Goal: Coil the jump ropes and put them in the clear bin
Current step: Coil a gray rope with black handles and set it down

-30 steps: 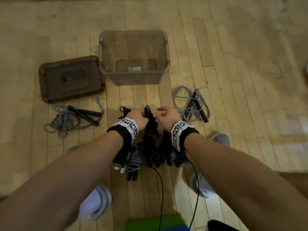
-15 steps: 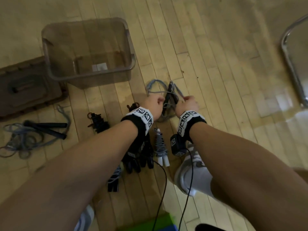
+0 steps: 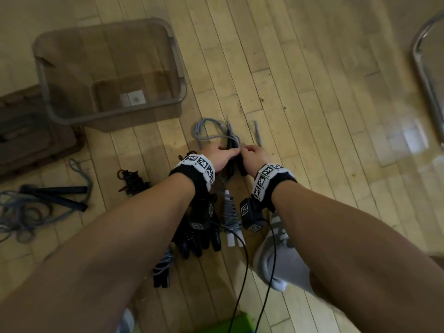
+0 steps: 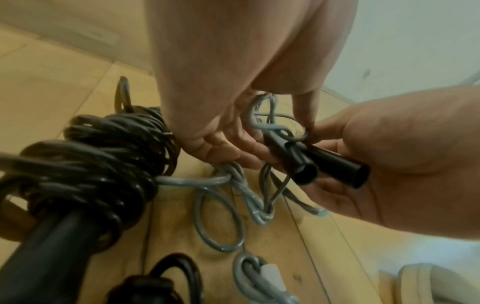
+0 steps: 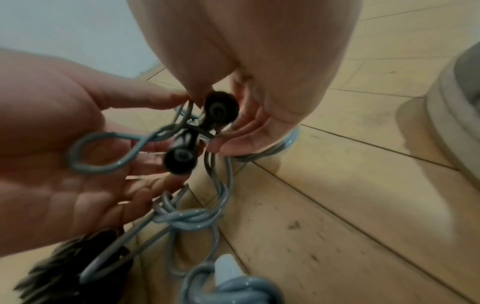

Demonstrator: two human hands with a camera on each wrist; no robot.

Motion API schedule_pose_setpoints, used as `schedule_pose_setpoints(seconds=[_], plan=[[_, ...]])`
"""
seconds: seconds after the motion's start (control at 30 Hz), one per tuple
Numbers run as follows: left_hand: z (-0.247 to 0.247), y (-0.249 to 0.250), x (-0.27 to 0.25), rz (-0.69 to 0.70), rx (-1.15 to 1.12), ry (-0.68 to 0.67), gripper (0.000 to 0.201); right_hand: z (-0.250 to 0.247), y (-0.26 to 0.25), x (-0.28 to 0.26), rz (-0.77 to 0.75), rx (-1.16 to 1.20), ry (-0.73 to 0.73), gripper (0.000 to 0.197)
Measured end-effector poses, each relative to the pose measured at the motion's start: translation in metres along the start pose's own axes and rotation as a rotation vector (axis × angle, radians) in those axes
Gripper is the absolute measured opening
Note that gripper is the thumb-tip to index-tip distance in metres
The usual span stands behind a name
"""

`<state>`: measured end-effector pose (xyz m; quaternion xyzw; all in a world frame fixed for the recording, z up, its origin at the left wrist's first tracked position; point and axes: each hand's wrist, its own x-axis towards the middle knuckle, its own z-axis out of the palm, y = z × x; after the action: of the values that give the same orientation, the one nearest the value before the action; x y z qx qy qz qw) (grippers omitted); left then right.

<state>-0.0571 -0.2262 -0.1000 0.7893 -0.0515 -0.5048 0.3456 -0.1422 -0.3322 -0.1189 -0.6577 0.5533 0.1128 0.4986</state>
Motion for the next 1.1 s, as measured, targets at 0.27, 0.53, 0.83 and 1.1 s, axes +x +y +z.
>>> schedule_pose_setpoints(seconds=[0.27, 0.53, 0.83, 1.1], plan=[[-0.014, 0.012, -0.035, 0.035, -0.208, 0.103, 0.028, 0.001, -0.024, -0.035, -0.112, 0.112, -0.102, 0.025], [-0.052, 0.003, -0.090, 0.102, -0.325, 0.242, 0.019, 0.007, -0.056, -0.091, -0.312, -0.021, -0.252, 0.049], [-0.118, 0.004, -0.166, 0.215, -0.206, 0.265, 0.021, 0.008, -0.113, -0.172, -0.584, -0.248, -0.262, 0.022], [-0.162, 0.041, -0.241, 0.275, -0.304, 0.316, 0.017, -0.015, -0.177, -0.246, -0.537, 0.153, -0.397, 0.023]])
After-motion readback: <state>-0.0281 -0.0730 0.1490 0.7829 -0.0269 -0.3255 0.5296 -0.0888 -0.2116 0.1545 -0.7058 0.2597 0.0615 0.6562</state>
